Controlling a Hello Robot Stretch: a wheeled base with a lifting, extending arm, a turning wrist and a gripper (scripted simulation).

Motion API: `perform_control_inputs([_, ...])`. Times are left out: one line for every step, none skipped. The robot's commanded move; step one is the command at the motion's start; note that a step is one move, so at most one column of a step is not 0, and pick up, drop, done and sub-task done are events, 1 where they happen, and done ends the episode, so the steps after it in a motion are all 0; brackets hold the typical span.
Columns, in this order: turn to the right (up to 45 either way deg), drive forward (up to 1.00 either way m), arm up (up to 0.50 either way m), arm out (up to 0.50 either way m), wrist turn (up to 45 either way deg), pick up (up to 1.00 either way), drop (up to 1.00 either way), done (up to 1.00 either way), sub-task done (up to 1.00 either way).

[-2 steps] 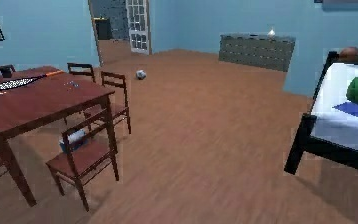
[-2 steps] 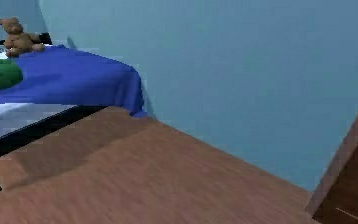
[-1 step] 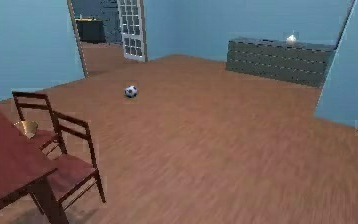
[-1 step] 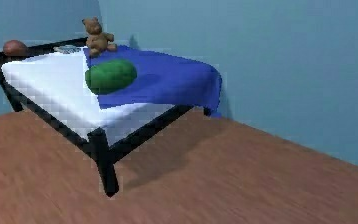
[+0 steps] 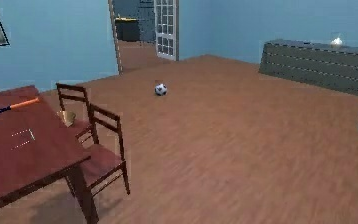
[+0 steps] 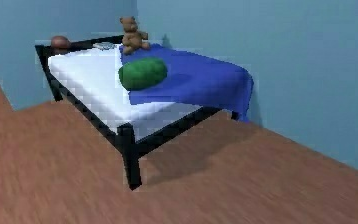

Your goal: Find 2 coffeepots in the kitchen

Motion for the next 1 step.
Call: perform_control_inputs([0.0,0.25,0.0,0.0,0.0,0.0,0.0,0.0,0.0])
